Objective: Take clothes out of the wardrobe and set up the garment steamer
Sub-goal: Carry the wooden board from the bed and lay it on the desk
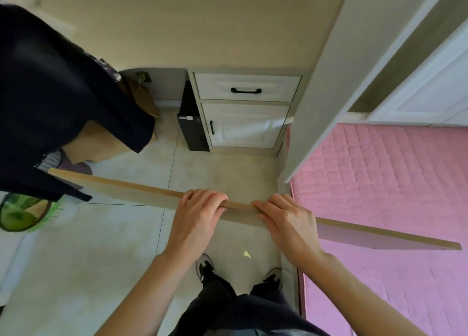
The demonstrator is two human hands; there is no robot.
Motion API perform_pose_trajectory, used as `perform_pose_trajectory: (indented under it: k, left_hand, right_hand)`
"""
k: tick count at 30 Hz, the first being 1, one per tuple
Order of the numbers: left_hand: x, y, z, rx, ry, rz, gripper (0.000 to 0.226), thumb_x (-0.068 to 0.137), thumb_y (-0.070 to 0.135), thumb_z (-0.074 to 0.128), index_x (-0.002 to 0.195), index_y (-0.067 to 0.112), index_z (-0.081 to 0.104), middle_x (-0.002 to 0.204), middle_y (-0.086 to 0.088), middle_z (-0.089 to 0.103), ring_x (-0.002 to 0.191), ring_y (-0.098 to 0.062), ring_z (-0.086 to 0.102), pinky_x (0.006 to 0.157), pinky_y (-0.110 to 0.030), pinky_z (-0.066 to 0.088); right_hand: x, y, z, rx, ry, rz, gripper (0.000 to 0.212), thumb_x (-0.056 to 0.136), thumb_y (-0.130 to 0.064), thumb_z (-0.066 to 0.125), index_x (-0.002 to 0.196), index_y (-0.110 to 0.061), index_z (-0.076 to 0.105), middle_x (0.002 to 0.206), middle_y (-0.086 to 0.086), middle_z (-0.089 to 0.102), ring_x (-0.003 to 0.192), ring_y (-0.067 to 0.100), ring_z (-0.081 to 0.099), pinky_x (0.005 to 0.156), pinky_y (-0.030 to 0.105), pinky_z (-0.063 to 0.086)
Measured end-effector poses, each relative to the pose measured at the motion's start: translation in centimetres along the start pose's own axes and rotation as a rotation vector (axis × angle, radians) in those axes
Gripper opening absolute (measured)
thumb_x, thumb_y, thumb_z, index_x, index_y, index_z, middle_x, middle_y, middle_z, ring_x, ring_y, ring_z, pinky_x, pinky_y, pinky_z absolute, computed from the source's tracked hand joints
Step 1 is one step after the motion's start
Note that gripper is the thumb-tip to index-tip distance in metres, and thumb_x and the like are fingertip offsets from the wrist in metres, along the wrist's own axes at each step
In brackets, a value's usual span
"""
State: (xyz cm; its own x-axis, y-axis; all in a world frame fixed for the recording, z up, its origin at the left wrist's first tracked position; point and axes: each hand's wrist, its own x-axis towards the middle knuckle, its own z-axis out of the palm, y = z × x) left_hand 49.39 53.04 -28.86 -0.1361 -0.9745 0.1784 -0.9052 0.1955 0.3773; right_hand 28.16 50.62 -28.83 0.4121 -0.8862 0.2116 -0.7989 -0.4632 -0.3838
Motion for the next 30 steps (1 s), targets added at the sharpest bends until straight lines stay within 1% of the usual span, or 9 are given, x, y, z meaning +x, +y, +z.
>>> perform_pose_trajectory:
  k: [4, 8, 12, 15, 19, 23, 25, 28, 30]
  left_hand:
    - [-1.0, -5.1, -3.4, -0.008, 0.020, -0.058, 0.014, 0.086, 0.021, 0.067, 0.099, 0.021, 0.063, 0.095, 0.010, 0.063, 0.090, -0.014, 0.059, 0.091, -0.031, 0.037]
    - [-1.9, -10.0, -6.4, -0.003, 0.046, -0.097, 0.014, 0.089, 0.024, 0.061, 0.102, 0.021, 0.062, 0.096, 0.011, 0.063, 0.091, -0.013, 0.057, 0.093, -0.029, 0.036]
    - [-2.1, -13.9, -8.9, 0.009, 0.073, -0.116, 0.016, 0.091, 0.027, 0.054, 0.103, 0.022, 0.062, 0.097, 0.012, 0.062, 0.092, -0.011, 0.056, 0.095, -0.026, 0.034]
    - [-1.6, -16.1, -10.3, 0.023, 0.103, -0.123, 0.012, 0.093, 0.025, 0.055, 0.103, 0.022, 0.062, 0.097, 0.013, 0.061, 0.092, -0.010, 0.055, 0.095, -0.024, 0.032]
    - [-0.2, -18.4, -11.8, 0.020, 0.152, -0.129, 0.012, 0.092, 0.026, 0.056, 0.103, 0.022, 0.062, 0.095, 0.013, 0.061, 0.090, -0.010, 0.054, 0.096, -0.024, 0.031]
    - [2.1, -20.1, -12.9, 0.012, 0.163, -0.123, 0.018, 0.094, 0.031, 0.048, 0.105, 0.023, 0.061, 0.097, 0.014, 0.060, 0.092, -0.007, 0.052, 0.096, -0.022, 0.029]
    - [3.8, -21.1, -13.3, 0.016, 0.166, -0.131, 0.022, 0.094, 0.033, 0.044, 0.106, 0.024, 0.060, 0.098, 0.014, 0.059, 0.093, -0.006, 0.051, 0.096, -0.022, 0.030]
    - [6.8, -22.5, -13.7, 0.031, 0.182, -0.136, 0.023, 0.094, 0.034, 0.044, 0.107, 0.025, 0.061, 0.097, 0.015, 0.060, 0.093, -0.007, 0.053, 0.095, -0.021, 0.029]
    - [9.2, -23.2, -13.9, 0.041, 0.197, -0.138, 0.023, 0.094, 0.034, 0.044, 0.106, 0.025, 0.061, 0.096, 0.015, 0.060, 0.093, -0.006, 0.052, 0.094, -0.018, 0.026]
  right_hand:
    - [3.4, -4.8, 2.1, 0.004, -0.020, -0.058, 0.019, 0.086, -0.026, 0.063, 0.104, -0.030, 0.068, 0.081, -0.012, 0.058, 0.074, 0.014, 0.057, 0.040, 0.030, 0.044]
    - [6.7, -9.1, 4.1, 0.021, -0.042, -0.107, 0.021, 0.084, -0.023, 0.070, 0.105, -0.029, 0.069, 0.082, -0.012, 0.059, 0.073, 0.012, 0.056, 0.038, 0.030, 0.044]
    - [9.8, -12.5, 5.6, 0.060, -0.037, -0.152, 0.021, 0.086, -0.019, 0.067, 0.105, -0.028, 0.069, 0.082, -0.010, 0.059, 0.073, 0.014, 0.057, 0.039, 0.033, 0.047]
    - [12.1, -14.3, 6.1, 0.068, -0.031, -0.178, 0.019, 0.087, -0.020, 0.067, 0.104, -0.028, 0.070, 0.081, -0.010, 0.060, 0.072, 0.013, 0.057, 0.039, 0.031, 0.046]
    - [15.3, -15.7, 6.4, 0.074, -0.037, -0.200, 0.018, 0.087, -0.024, 0.067, 0.105, -0.029, 0.069, 0.082, -0.012, 0.060, 0.074, 0.010, 0.057, 0.041, 0.024, 0.041]
    - [18.7, -15.9, 6.7, 0.072, -0.018, -0.221, 0.019, 0.087, -0.024, 0.068, 0.105, -0.029, 0.069, 0.083, -0.012, 0.060, 0.076, 0.009, 0.058, 0.041, 0.026, 0.045]
    - [20.8, -15.8, 6.8, 0.059, -0.009, -0.233, 0.020, 0.086, -0.024, 0.069, 0.105, -0.029, 0.069, 0.083, -0.012, 0.060, 0.077, 0.009, 0.057, 0.042, 0.024, 0.044]
    - [24.3, -15.3, 6.8, 0.046, -0.001, -0.245, 0.018, 0.086, -0.025, 0.067, 0.104, -0.029, 0.069, 0.082, -0.012, 0.060, 0.076, 0.010, 0.058, 0.043, 0.020, 0.040]
    - [26.8, -14.7, 6.8, 0.031, 0.002, -0.249, 0.018, 0.087, -0.027, 0.063, 0.104, -0.030, 0.070, 0.082, -0.012, 0.060, 0.076, 0.009, 0.058, 0.046, 0.013, 0.032]
